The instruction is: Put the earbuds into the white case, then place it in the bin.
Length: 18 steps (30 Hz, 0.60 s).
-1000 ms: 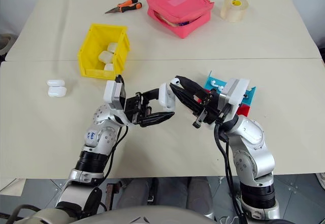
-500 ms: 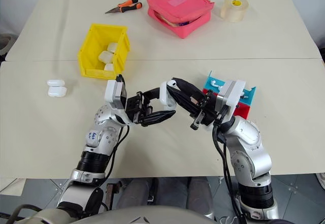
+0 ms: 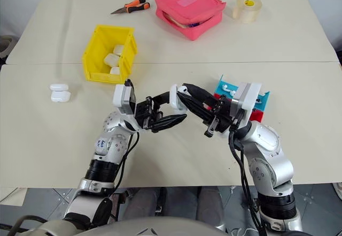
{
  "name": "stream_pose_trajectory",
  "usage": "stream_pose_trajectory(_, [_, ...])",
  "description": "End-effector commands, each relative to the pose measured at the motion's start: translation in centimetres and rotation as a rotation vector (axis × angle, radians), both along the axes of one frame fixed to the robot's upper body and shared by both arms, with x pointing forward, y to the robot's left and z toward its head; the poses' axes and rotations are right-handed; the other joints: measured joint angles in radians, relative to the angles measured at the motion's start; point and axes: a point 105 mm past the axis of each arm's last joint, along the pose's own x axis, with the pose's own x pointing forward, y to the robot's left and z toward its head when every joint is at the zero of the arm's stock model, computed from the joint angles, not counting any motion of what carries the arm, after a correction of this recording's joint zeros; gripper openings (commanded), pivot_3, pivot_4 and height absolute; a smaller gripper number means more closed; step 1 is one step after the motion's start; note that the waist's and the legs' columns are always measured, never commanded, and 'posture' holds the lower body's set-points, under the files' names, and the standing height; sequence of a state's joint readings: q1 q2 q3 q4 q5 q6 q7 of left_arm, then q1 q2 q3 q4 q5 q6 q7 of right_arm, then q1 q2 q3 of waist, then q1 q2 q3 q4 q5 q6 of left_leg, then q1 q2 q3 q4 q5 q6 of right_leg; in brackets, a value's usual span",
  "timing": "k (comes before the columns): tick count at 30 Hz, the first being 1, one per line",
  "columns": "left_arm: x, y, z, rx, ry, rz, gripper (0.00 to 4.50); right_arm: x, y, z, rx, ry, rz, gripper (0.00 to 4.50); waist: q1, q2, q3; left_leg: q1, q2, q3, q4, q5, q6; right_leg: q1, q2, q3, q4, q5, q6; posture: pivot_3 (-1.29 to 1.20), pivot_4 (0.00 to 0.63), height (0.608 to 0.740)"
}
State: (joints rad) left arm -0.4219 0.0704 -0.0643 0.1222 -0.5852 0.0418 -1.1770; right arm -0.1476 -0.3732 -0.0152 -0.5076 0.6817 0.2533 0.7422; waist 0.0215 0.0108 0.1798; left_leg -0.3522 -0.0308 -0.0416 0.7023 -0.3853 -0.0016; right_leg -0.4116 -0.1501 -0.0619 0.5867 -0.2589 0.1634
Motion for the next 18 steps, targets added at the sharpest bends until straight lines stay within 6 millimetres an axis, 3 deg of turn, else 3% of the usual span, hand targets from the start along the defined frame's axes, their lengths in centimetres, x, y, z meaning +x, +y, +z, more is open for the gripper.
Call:
stream_pose_trajectory(1, [-0.2, 0.1, 2.2, -0.066, -0.087, 0.015, 2.79, -0.4, 0.5, -0.2, -0.009, 0.010, 0.027, 0.52, 0.000, 0.000, 0.000, 0.000, 0.000, 0.000, 0.000, 0.000, 0.000, 0.000, 0.000, 0.000, 0.000, 0.000, 0.000, 0.00, 0.150, 0.740])
stream_pose_trajectory(18, [0.3, 0.1, 2.7, -0.093, -0.085, 0.034, 2.79, -1.1, 0.2, 0.8, -0.005, -0.028, 0.024, 0.52, 0.001, 0.000, 0.000, 0.000, 0.000, 0.000, 0.000, 0.000, 0.000, 0.000, 0.000, 0.000, 0.000, 0.000, 0.000, 0.00, 0.150, 0.740])
